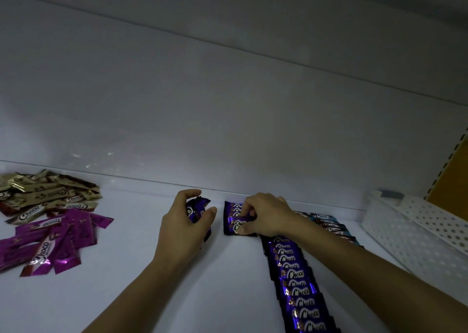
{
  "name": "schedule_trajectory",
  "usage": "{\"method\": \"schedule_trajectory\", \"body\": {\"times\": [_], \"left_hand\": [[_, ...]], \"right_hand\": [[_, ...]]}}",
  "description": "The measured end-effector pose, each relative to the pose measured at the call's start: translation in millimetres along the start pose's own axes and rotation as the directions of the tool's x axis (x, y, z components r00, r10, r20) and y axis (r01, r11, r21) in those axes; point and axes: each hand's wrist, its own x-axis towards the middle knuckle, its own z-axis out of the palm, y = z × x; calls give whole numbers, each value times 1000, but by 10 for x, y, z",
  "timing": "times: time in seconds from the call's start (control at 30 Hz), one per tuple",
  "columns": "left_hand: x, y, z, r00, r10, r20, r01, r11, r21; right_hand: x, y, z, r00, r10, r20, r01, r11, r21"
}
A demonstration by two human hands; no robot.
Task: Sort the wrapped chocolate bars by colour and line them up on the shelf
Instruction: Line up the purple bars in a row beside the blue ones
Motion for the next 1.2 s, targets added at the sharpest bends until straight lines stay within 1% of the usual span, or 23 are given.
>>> {"method": "schedule_trajectory", "body": {"times": [0.2, 0.4, 0.63, 0.83, 1.0, 1.2], "left_hand": [[1, 4, 0, 1000, -2, -1, 2, 1000, -8], [6, 11, -2, 1000, 1, 6, -1, 1000, 3], [10, 8, -2, 1000, 4, 7, -4, 1000, 11], [12, 5, -1, 1000, 5, 3, -5, 1000, 19], [8, -1, 5, 1000, 2, 5, -3, 1000, 25], [10, 15, 5, 1000, -1, 10, 1, 1000, 30]], "right_hand": [[7, 1, 0, 1000, -2, -30, 1, 1000, -16], [-41, -18, 54, 986, -101, -133, 95, 994, -48], [-87, -8, 82, 980, -119, -161, 115, 993, -32], [-86, 12, 66, 988, -88, -129, 90, 996, 13], [-68, -7, 70, 989, -108, -102, 108, 994, -2], [-55, 0, 63, 991, -96, -95, 95, 995, -11]]}}
